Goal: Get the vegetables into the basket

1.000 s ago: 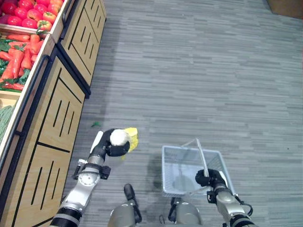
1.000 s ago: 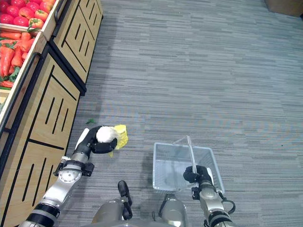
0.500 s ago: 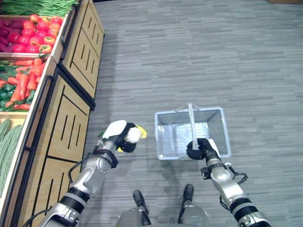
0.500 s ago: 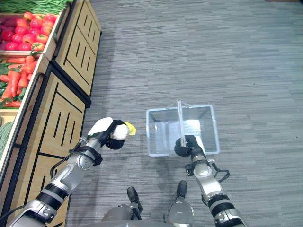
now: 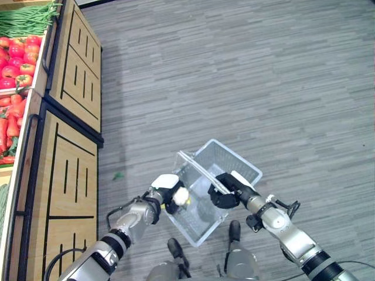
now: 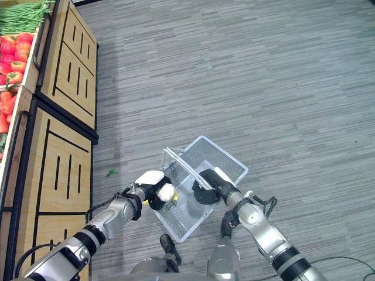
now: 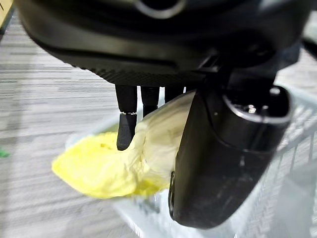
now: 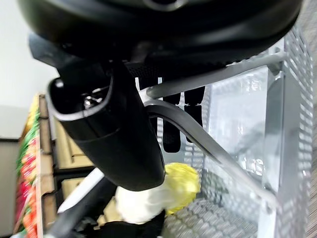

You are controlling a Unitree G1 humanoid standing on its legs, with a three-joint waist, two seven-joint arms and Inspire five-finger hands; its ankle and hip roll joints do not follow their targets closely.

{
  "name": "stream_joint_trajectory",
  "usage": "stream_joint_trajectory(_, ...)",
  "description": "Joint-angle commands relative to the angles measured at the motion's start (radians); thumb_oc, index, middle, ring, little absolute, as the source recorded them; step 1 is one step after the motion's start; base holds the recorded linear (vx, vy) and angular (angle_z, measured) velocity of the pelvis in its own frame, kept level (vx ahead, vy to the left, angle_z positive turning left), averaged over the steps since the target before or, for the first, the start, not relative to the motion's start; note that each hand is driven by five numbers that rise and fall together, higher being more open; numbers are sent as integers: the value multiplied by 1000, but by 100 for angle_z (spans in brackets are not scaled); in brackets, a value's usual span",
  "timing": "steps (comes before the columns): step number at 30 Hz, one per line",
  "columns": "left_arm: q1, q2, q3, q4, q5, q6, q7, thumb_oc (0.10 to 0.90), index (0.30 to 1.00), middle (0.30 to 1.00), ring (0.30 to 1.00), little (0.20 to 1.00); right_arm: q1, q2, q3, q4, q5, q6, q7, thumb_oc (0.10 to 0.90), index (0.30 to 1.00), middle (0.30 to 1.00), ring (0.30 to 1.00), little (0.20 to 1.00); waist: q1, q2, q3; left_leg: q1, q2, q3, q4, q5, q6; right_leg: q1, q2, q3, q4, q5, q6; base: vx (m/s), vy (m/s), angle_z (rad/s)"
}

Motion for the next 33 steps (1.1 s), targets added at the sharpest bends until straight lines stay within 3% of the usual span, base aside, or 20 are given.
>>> stream_joint_trajectory(1, -53, 43, 27, 8, 18, -53, -9, 900, 1000, 1000, 1000, 1000, -93, 94, -42, -207, 139, -183, 43, 400, 300, 300, 300, 300, -2, -43, -30, 17, 84, -29, 1, -16, -112, -25, -104, 4, 0, 54, 133, -37, 0, 5)
stream_joint_trajectory(12, 29, 101, 64, -103, -12, -78, -33, 900, 1000, 1000, 1000, 1000, -60, 117, -39, -188, 204, -164, 52, 400, 300, 300, 300, 300, 29, -60, -54, 39, 92, -55, 3, -22, -109, 25, -104, -27, 7, 36, 128, -7, 2, 9)
stream_joint_trajectory(18, 82, 101, 102, -103, -46, -78, -44, 900, 1000, 1000, 1000, 1000, -45, 164, -72, -85, 234, -151, 15, 400, 300, 300, 300, 300, 51, -68, -87, 84, 97, -68, 8, -38, -107, 87, -100, -45, 12, 9, 121, 34, 3, 11)
stream_joint_trajectory(20, 147, 115, 126, -104, -46, -84, -59, 900, 1000, 1000, 1000, 1000, 23, 195, -130, -43, 309, -156, -3, 400, 300, 300, 300, 300, 59, -69, -105, 107, 96, -69, 9, -46, -105, 111, -101, -53, 13, 1, 120, 65, 36, 3)
stream_joint_trajectory(23, 170, 115, 145, -94, -62, -79, -69, 900, 1000, 1000, 1000, 1000, 56, 208, -155, -2, 309, -147, -12, 400, 300, 300, 300, 300, 64, -72, -116, 114, 93, -73, 7, -47, -104, 121, -103, -61, 13, -1, 119, 15, 26, 3)
stream_joint_trajectory(26, 221, 106, 187, -45, -90, -59, -74, 900, 1000, 1000, 1000, 1000, 82, 215, -217, 94, 259, -138, -55, 400, 300, 300, 300, 300, 72, -79, -126, 113, 86, -77, 4, -47, -101, 125, -108, -71, 13, 3, 120, -8, 25, 9)
stream_joint_trajectory(27, 246, 102, 200, -95, -116, -48, -92, 900, 1000, 1000, 1000, 1000, 91, 219, -235, 108, 259, -142, -58, 400, 300, 300, 300, 300, 75, -79, -124, 113, 85, -80, 4, -48, -99, 126, -109, -72, 12, 4, 121, -8, 19, 6)
stream_joint_trajectory(28, 212, 63, 202, -94, -120, -23, -91, 900, 1000, 1000, 1000, 1000, 102, 222, -252, 171, 232, -128, -78, 400, 300, 300, 300, 300, 69, -85, -128, 112, 85, -83, 5, -52, -99, 127, -111, -74, 13, 5, 124, -22, 20, 18)
stream_joint_trajectory(29, 207, 49, 267, -46, -157, 16, -82, 900, 1000, 1000, 1000, 1000, 116, 223, -323, 251, 193, -107, -109, 400, 300, 300, 300, 300, 69, -93, -136, 105, 74, -85, 0, -47, -93, 120, -120, -77, 10, 14, 126, -21, 18, 11)
stream_joint_trajectory(33, 212, 37, 314, 31, -177, 38, -65, 900, 1000, 1000, 1000, 1000, 115, 211, -387, 361, 141, -101, -134, 400, 300, 300, 300, 300, 68, -95, -141, 90, 64, -92, 0, -47, -89, 115, -132, -89, 10, 23, 129, -25, 23, -3)
